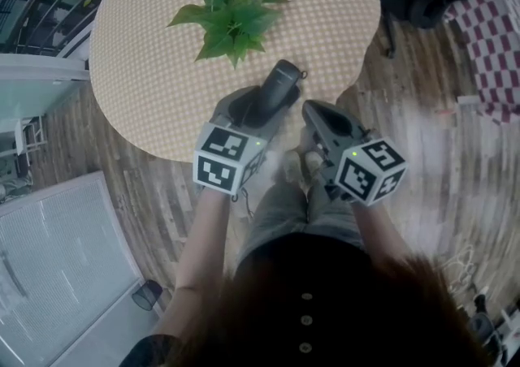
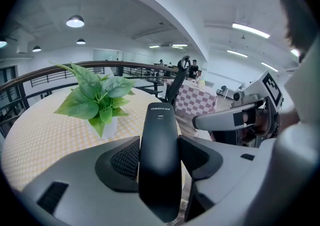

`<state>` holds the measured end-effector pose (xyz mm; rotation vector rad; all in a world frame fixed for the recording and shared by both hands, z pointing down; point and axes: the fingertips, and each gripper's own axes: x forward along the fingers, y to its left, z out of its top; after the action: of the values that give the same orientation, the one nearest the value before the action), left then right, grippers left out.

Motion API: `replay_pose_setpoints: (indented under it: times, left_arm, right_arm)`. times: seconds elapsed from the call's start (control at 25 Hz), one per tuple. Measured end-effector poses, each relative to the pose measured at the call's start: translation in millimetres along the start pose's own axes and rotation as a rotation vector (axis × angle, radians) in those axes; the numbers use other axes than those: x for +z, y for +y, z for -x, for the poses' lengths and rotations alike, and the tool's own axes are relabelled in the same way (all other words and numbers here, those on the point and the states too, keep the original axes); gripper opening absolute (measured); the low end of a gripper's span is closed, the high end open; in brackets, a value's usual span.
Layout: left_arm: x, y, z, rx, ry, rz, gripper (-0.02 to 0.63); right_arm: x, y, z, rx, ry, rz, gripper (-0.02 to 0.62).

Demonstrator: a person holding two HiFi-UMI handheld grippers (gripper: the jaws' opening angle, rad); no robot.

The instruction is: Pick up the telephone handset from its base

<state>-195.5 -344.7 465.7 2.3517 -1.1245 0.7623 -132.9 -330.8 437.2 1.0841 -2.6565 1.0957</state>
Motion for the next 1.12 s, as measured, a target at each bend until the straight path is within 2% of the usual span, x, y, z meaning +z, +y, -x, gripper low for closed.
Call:
replay_pose_setpoints:
  times: [0.4, 0.8, 1.12]
  left_arm:
    - [45, -4, 29, -0.002, -0.175, 0.081, 0.252]
    - [90, -10, 70, 0.027, -0.378, 0.111, 0.252]
    - [108, -7, 104, 0.04, -0.541, 0.143, 0.252]
  right_arm:
    - [45, 14, 5, 0.026, -0.057, 0.094, 0.009]
    - [79, 43, 5, 0.093, -0.074, 0.21, 0.009]
    - [101, 65, 7, 0.152, -0.108, 0.261, 0.009]
